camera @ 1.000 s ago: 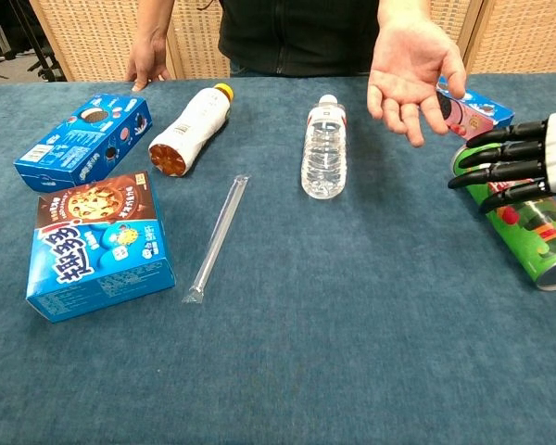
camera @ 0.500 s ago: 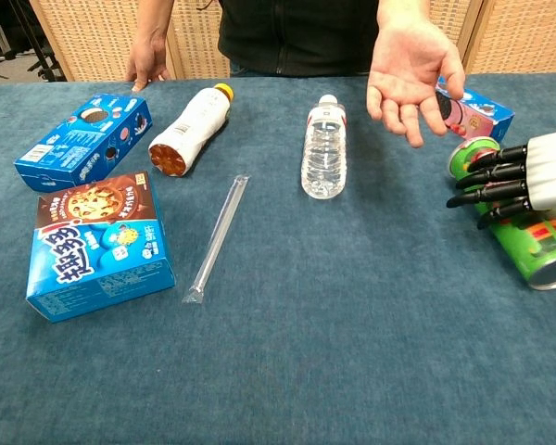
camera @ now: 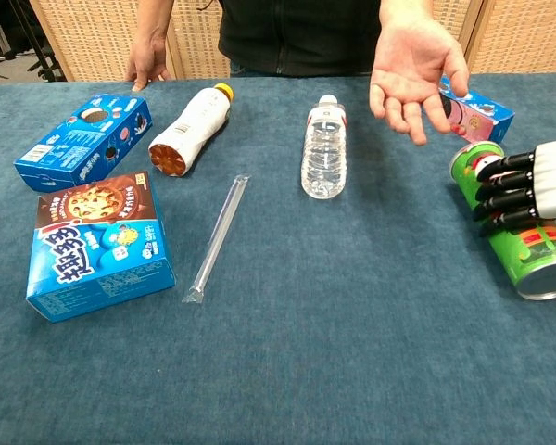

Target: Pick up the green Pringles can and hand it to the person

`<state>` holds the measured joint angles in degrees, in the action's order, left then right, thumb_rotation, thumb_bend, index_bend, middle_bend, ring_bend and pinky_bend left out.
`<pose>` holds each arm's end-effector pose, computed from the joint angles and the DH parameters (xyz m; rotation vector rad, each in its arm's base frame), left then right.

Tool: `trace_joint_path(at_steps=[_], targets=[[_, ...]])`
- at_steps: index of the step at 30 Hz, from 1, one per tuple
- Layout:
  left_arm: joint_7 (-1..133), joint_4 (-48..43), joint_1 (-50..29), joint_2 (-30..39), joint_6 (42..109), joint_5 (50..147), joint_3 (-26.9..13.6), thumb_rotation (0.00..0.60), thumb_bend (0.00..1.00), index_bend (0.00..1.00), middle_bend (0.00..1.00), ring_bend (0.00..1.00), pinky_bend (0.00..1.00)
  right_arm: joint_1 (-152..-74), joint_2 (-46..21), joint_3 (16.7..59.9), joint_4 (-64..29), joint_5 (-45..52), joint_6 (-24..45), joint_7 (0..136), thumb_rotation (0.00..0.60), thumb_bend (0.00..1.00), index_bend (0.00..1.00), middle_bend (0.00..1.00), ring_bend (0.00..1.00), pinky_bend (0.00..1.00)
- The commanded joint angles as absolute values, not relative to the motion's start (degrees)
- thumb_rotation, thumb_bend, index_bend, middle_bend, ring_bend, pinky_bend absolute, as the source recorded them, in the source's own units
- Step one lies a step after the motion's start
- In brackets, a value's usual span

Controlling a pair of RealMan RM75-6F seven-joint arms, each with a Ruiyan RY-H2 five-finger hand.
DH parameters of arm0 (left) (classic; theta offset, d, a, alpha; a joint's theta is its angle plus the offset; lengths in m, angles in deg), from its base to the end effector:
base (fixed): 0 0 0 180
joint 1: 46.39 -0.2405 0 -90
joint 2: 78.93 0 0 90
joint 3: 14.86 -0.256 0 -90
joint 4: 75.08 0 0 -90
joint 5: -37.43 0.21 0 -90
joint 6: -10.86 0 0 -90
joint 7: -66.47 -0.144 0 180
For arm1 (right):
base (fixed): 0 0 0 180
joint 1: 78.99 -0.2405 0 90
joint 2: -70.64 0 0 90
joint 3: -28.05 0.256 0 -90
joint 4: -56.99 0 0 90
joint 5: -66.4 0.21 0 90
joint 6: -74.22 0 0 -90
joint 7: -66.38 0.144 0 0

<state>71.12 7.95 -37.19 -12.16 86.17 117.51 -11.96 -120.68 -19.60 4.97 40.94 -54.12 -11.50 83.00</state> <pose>-0.3484 0.2076 0.1471 -1.4043 -0.9986 -0.7850 -0.2925 -0.3441 0.0695 2.5944 0.2834 0.5810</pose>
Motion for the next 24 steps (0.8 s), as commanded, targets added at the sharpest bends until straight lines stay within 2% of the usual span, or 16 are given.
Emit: trace_joint_path(at_steps=[1, 9, 16, 24], targets=[[71.0, 8.1, -37.1, -12.2, 86.1, 117.5, -12.0, 0.600, 0.00, 0.00, 0.00, 0.00, 0.00, -119.4, -18.9, 5.6, 41.5, -53.1, -13.7, 83.2, 0.600, 1.00, 0.62, 0.57, 0.47, 0.54], [71.2, 8.4, -37.0, -12.4, 86.3, 118.3, -12.2, 0.600, 0.00, 0.00, 0.00, 0.00, 0.00, -115.5, -15.4, 7.1, 39.7, -50.6, -20.1, 83.3, 0.600, 1.00, 0.63, 0.57, 0.47, 0.54], [72.3, 9.7, -36.9, -13.5, 86.9, 119.3, -12.2, 0.600, 0.00, 0.00, 0.00, 0.00, 0.00, -108.7, -8.9, 7.8, 34.7, -48.0, -25.7, 82.1, 0.600, 1.00, 0.63, 0.57, 0.47, 0.54], [74.7, 10.6, -37.6, -14.9, 88.1, 121.0, -13.0, 0.600, 0.00, 0.00, 0.00, 0.00, 0.00, -103.6, -2.2, 10.8, 23.9, -42.4, -25.3, 81.7, 0.600, 1.00, 0.63, 0.58, 0.48, 0.54]])
